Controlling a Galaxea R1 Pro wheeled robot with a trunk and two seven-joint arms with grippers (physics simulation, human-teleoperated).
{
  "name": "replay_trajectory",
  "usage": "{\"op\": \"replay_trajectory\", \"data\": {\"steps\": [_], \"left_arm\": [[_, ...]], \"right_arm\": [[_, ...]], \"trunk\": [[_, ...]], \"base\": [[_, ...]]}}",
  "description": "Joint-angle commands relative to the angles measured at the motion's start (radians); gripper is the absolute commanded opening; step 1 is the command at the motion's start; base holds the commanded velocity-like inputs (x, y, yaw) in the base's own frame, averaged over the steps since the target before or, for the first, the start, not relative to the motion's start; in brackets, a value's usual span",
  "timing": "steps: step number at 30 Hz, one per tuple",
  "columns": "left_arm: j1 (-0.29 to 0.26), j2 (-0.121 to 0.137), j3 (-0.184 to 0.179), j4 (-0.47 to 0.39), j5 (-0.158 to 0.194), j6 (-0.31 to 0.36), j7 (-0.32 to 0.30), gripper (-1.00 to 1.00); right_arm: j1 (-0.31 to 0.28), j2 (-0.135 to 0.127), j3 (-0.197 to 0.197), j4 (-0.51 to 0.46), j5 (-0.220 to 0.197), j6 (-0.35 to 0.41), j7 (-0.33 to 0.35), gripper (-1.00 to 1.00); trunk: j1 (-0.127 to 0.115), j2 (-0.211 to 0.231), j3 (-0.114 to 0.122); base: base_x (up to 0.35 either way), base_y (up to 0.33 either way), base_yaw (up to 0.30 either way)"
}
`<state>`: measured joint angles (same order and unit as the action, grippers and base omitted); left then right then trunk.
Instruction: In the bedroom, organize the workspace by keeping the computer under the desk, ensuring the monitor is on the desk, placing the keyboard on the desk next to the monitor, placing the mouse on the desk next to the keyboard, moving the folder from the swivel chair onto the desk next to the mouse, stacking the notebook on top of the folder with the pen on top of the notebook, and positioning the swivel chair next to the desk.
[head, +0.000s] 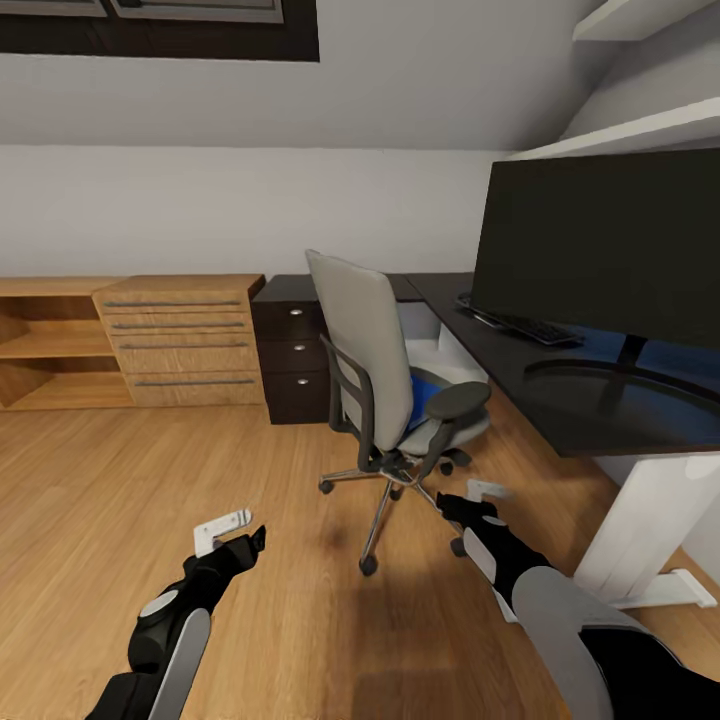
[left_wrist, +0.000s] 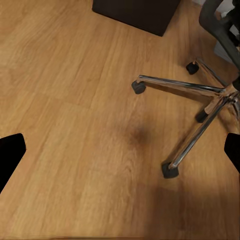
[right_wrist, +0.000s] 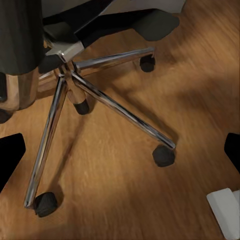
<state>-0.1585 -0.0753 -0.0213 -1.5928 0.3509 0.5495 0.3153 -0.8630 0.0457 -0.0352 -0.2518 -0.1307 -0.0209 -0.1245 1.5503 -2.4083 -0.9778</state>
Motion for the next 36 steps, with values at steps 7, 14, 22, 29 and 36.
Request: {"op": "replay_trajectory", "data": {"steps": [7, 14, 22, 29, 36], "left_arm": [[0.036, -0.001, 0.032, -0.026, 0.011, -0.009, 0.010, 1.00], [0.037, -0.001, 0.036, -0.027, 0.011, -0.010, 0.010, 1.00], [0.037, -0.001, 0.039, -0.026, 0.011, -0.010, 0.010, 1.00], [0.037, -0.003, 0.076, -0.026, 0.011, -0.008, 0.010, 1.00], [0.037, -0.004, 0.079, -0.027, 0.015, 0.007, 0.010, 1.00]], "right_arm": [[-0.001, 0.000, -0.003, -0.002, -0.005, -0.005, 0.001, 1.00], [-0.001, 0.000, -0.003, -0.010, -0.006, -0.006, -0.001, 1.00], [-0.001, 0.000, -0.003, -0.011, -0.006, -0.006, -0.002, 1.00], [-0.001, 0.000, -0.003, -0.011, -0.006, -0.007, -0.003, 1.00], [0.001, 0.000, -0.003, -0.007, -0.006, -0.083, -0.005, 1.00]], "trunk": [[0.027, -0.050, -0.023], [0.050, -0.092, -0.046], [0.054, -0.094, -0.077], [0.057, -0.095, -0.104], [0.058, -0.096, -0.115]], "base": [[0.000, 0.000, 0.000], [0.000, 0.000, -0.005], [0.000, 0.000, -0.015], [0.000, 0.000, 0.000], [0.000, 0.000, 0.000]]}}
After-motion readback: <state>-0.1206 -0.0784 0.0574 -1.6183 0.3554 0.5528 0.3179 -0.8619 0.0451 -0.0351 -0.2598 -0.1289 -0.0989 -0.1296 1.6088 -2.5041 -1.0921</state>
